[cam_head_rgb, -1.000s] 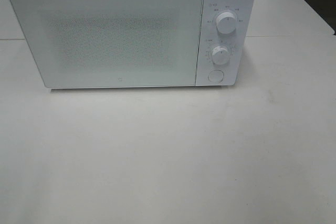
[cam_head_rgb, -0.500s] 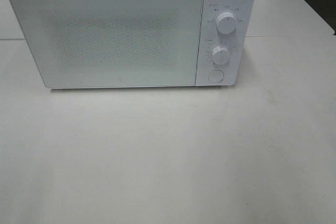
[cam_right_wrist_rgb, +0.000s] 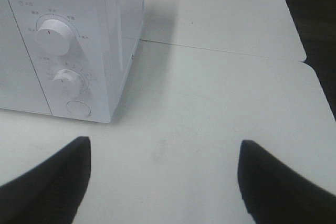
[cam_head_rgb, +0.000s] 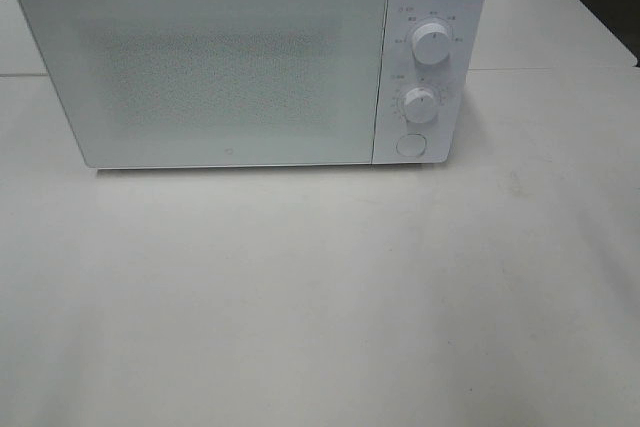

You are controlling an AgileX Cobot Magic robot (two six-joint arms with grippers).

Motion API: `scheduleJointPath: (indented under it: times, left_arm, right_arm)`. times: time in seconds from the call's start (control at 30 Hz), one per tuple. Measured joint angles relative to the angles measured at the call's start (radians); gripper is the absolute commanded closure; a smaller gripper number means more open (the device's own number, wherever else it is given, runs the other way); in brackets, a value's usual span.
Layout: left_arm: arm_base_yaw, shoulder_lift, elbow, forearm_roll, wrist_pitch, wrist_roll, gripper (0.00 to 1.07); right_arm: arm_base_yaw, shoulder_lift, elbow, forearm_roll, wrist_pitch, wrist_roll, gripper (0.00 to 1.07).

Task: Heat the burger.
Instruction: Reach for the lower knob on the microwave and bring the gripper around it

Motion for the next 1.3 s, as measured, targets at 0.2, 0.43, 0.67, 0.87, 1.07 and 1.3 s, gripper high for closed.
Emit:
scheduleJointPath:
  times: [0.2, 0.43, 0.67, 0.87, 1.07, 1.3]
  left_arm:
    - [0.0, 0.0, 0.0, 0.0, 0.0, 0.0, 0.08]
    - [0.0, 0.0, 0.0, 0.0, 0.0, 0.0, 0.08]
    - [0.0, 0.0, 0.0, 0.0, 0.0, 0.0, 0.08]
    - [0.0, 0.0, 0.0, 0.0, 0.0, 0.0, 0.08]
    - [0.0, 0.0, 0.0, 0.0, 0.0, 0.0, 0.08]
    - [0.0, 0.0, 0.0, 0.0, 0.0, 0.0, 0.08]
  right_arm:
    - [0.0, 0.09, 0.0, 0.0, -0.095, 0.0, 0.32]
    - [0.0, 0.206, 0.0, 0.0, -0.229, 0.0, 0.32]
    - [0.0, 0.311, 0.0, 0.0, -0.388, 0.0, 0.32]
    - [0.0, 0.394, 0.012, 0.001, -0.561, -0.008, 0.32]
    - [0.01, 0.457, 0.093, 0.113, -0.742, -0.12, 0.32]
    - [0.101, 0.494, 0.173, 0.34, -0.914, -0.346, 0.32]
